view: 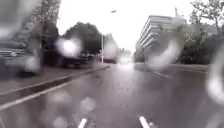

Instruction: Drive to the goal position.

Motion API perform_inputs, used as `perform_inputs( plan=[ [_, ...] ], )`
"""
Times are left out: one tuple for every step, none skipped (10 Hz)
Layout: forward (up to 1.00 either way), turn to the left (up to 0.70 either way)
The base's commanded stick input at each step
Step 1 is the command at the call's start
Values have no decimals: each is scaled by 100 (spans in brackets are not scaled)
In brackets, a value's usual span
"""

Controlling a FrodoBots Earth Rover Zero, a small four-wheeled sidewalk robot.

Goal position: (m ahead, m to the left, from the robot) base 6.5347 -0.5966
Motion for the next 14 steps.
perform_inputs(
  plan=[
    [70, -14],
    [70, -14],
    [70, -14],
    [70, -14],
    [70, -14],
    [70, -14],
    [70, -14],
    [70, -14],
    [70, -12],
    [70, -5],
    [70, 0],
    [70, 0],
    [70, 0],
    [70, 0]
  ],
)
